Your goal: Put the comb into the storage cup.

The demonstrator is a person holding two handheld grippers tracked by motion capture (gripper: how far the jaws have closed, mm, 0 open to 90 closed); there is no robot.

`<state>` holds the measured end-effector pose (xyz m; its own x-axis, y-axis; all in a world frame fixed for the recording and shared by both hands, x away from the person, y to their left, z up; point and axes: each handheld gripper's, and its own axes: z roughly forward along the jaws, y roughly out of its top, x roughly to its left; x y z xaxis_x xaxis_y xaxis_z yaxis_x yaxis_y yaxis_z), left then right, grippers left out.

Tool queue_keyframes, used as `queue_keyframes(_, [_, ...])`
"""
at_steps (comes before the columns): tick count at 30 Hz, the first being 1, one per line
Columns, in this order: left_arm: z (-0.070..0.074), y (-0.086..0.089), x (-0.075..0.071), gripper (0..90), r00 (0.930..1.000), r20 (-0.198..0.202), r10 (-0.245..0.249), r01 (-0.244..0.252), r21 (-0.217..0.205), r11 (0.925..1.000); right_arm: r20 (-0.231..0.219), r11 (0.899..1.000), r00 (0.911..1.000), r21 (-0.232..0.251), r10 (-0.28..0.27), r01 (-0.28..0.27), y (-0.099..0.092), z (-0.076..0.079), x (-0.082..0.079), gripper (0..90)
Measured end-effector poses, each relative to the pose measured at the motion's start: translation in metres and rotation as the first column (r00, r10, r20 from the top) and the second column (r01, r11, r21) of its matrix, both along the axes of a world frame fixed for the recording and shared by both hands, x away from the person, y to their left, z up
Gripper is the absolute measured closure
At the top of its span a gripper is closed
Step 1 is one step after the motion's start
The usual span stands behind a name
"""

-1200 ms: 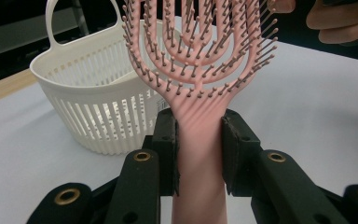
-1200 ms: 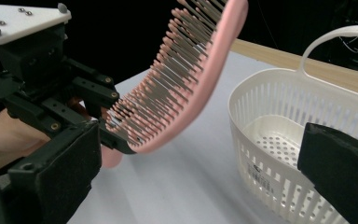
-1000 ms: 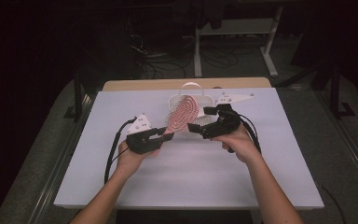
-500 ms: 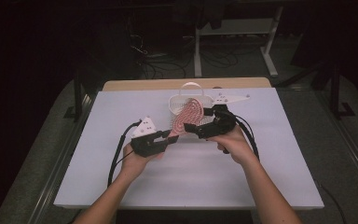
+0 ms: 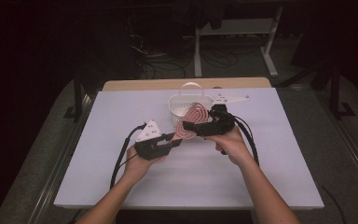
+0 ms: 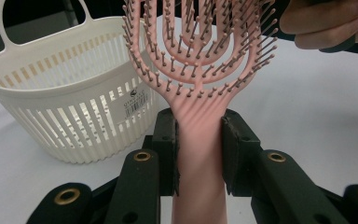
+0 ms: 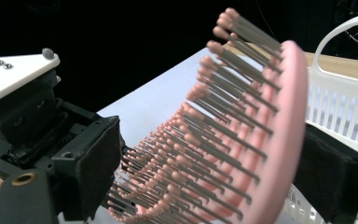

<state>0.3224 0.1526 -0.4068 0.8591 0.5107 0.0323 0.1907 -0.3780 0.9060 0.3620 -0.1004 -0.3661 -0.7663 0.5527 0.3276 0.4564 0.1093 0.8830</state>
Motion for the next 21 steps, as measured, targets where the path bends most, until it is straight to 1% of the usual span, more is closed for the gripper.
queue_keyframes(4, [-0.0007, 0.0003, -0.0001, 70.4, 1.0000, 0.006, 0.005, -0.005, -0.003, 1.0000, -0.016, 1.000, 0.9999, 0.009, 0.005, -0.004, -0.0011, 0.0000, 0.0007, 20.2])
queue_keyframes(11, [-0.0024, 0.0004, -0.0001, 70.4, 0.9998, 0.011, 0.014, -0.014, 0.004, 0.9999, -0.044, 0.999, 0.9990, 0.036, 0.013, -0.011, -0.0021, -0.0005, 0.0017, 31.9])
queue_keyframes(15, [-0.0034, -0.0001, -0.0003, 70.4, 0.9997, 0.017, 0.016, -0.016, 0.009, 0.9998, -0.048, 0.999, 0.9985, 0.046, 0.025, -0.023, -0.0023, -0.0011, 0.0024, 40.1])
queue_keyframes(17, [-0.0039, 0.0001, -0.0003, 70.4, 0.9997, 0.017, 0.017, -0.017, 0.006, 0.9998, -0.053, 0.999, 0.9983, 0.047, 0.024, -0.022, -0.0022, -0.0013, 0.0024, 42.4])
queue_keyframes(19, [-0.0045, 0.0004, -0.0002, 70.3, 0.9996, 0.023, 0.019, -0.019, 0.008, 0.9998, -0.051, 0.999, 0.9984, 0.045, 0.024, -0.021, -0.0023, -0.0018, 0.0029, 46.3])
queue_keyframes(21, [-0.0054, 0.0002, -0.0001, 70.3, 0.9994, 0.028, 0.022, -0.022, 0.013, 0.9997, -0.060, 0.998, 0.9978, 0.051, 0.028, -0.024, -0.0027, -0.0022, 0.0033, 48.0])
